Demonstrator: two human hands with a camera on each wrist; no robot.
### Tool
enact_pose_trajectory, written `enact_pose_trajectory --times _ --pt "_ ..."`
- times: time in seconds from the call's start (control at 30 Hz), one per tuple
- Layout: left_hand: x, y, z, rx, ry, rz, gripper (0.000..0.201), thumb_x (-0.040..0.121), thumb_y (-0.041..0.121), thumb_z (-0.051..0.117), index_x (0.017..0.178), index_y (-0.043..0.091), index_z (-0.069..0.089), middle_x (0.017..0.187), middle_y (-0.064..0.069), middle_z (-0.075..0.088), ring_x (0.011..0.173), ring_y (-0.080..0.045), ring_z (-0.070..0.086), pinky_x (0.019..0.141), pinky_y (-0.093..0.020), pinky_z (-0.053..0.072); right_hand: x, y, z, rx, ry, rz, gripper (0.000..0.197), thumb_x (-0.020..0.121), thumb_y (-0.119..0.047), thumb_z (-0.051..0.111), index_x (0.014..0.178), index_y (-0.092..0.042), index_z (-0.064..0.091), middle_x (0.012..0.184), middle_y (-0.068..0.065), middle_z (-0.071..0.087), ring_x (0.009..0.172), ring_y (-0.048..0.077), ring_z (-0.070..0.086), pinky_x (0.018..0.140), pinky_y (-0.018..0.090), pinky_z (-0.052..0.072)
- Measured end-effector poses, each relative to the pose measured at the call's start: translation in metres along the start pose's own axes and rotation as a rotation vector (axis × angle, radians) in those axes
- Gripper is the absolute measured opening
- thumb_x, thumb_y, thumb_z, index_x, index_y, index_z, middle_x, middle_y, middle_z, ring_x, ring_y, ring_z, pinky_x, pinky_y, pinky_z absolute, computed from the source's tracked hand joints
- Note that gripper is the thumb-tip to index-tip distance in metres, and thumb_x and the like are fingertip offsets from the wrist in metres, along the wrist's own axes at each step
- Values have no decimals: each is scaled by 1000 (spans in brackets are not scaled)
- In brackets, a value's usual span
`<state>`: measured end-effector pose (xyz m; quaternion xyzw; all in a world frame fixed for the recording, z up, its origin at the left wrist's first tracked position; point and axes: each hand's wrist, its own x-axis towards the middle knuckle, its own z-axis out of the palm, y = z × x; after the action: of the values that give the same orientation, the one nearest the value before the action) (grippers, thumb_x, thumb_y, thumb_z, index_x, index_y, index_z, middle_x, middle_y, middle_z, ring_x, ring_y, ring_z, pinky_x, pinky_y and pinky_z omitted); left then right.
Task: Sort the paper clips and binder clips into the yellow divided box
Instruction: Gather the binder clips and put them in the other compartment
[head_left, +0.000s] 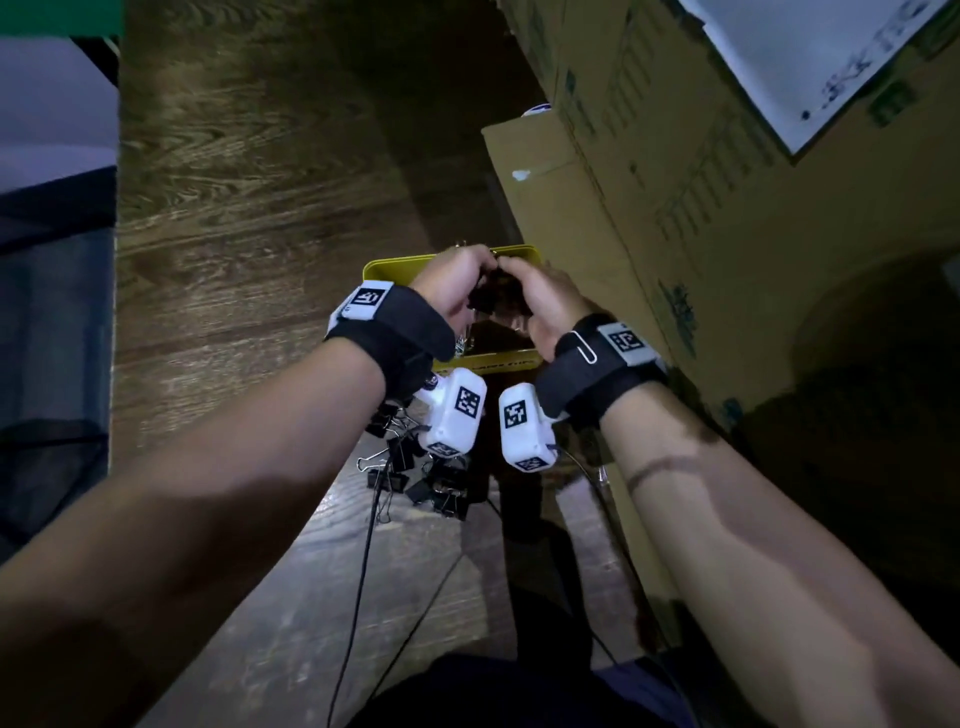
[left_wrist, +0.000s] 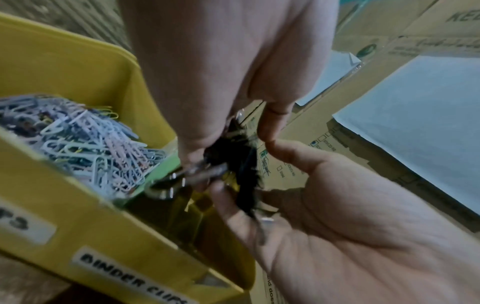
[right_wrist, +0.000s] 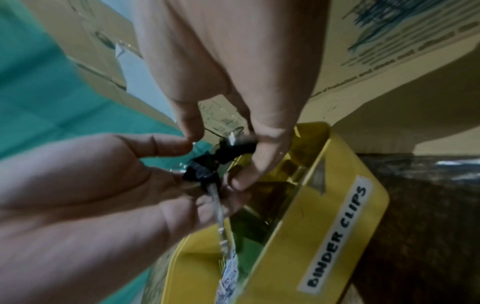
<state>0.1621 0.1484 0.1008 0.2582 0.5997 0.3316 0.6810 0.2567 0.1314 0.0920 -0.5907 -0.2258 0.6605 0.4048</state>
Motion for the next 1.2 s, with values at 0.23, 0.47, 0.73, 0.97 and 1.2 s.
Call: enact_pose_trajectory --times 0.23,0.47,0.73,0.97,1.2 --pt "7 -4 -3 166 -13 8 16 82 23 55 94 15 61 79 -2 60 75 -15 56 63 -26 40 4 2 5 -55 83 29 16 94 -20 52 81 -16 60 93 9 66 90 23 63 92 41 50" --pt "-14 -2 -49 266 -143 121 9 91 17 55 91 12 63 91 -11 65 82 -21 64 70 -28 50 -9 15 -18 -214 49 -41 35 93 -20 56 126 -9 53 121 7 59 112 23 56 99 38 46" --pt "-25 -48 -161 1272 -180 -29 13 84 9 57 80 10 70 79 -8 70 63 -16 62 58 -28 51 -40 71 -31 -643 -245 -39 13 87 -15 65 99 -10 66 92 1 67 77 11 60 61 18 48" --pt "-16 -125 -159 1342 30 237 36 84 36 62 118 28 58 116 -8 58 100 -26 60 88 -32 48 -27 142 -6 -1285 -148 -24 40 89 -33 62 127 -27 52 144 13 38 131 31 42 107 34 33" --pt "-25 -153 -167 1275 11 386 22 77 11 70 99 13 67 117 -12 51 102 -26 55 93 -32 44 -36 158 -9 -1259 -112 -181 3 89 -19 63 88 -19 67 113 4 63 99 19 61 93 28 47"
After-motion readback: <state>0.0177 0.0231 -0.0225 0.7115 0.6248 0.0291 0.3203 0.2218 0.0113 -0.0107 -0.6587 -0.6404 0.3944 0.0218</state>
